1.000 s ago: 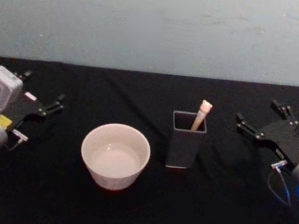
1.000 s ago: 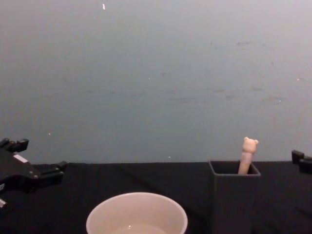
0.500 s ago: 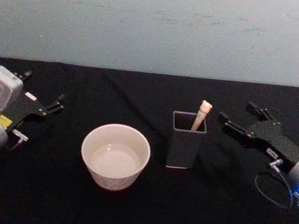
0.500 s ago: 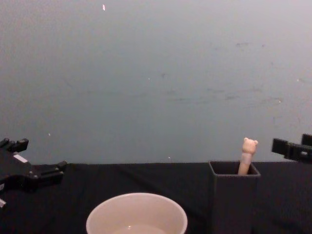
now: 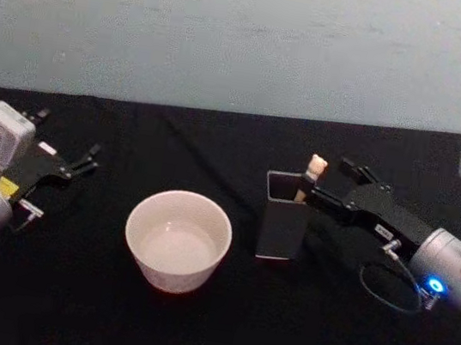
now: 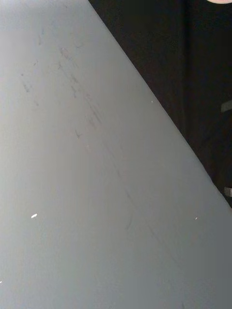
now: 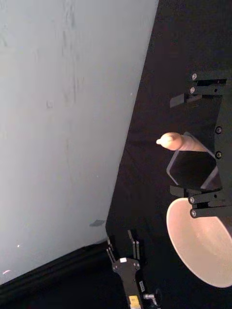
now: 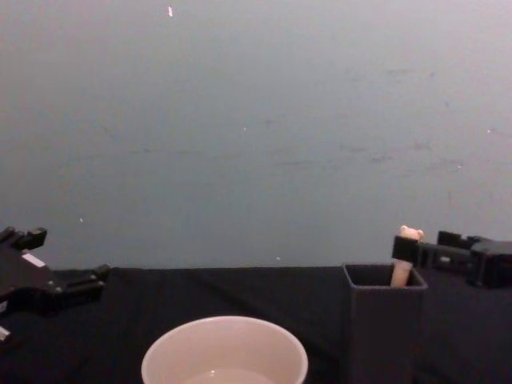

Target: Pick up the stirring spoon with one hand, stir inside the cup, then place it back in its original position.

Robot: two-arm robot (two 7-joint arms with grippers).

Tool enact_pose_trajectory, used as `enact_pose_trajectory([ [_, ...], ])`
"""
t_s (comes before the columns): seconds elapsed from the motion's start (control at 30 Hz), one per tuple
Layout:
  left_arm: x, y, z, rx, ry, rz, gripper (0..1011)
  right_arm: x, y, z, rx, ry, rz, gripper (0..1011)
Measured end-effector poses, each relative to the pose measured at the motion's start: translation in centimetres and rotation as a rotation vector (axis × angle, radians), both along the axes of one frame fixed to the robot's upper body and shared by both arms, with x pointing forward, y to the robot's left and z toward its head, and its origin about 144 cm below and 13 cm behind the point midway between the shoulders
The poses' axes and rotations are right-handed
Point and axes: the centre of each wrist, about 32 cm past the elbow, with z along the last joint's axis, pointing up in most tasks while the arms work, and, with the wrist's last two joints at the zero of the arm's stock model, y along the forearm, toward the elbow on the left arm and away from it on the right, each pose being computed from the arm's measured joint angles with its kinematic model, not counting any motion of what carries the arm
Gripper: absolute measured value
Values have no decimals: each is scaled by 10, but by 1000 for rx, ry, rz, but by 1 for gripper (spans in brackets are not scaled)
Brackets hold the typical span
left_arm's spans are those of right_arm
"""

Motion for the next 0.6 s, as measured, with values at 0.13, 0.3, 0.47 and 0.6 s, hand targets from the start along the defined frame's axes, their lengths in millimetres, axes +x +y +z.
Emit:
enact_pose_trajectory([
  [0.13,0,0,0,0,0,0,1001,6,4,-1,-10,-9,5,1000],
  [0.3,0,0,0,0,0,0,1001,12,8,-4,-23,-28,8,1000],
  [0.47,0,0,0,0,0,0,1002,16,11,-6,-32,-49,11,1000],
  [0.6,0,0,0,0,0,0,1001,19,13,-8,-37,-64,12,1000],
])
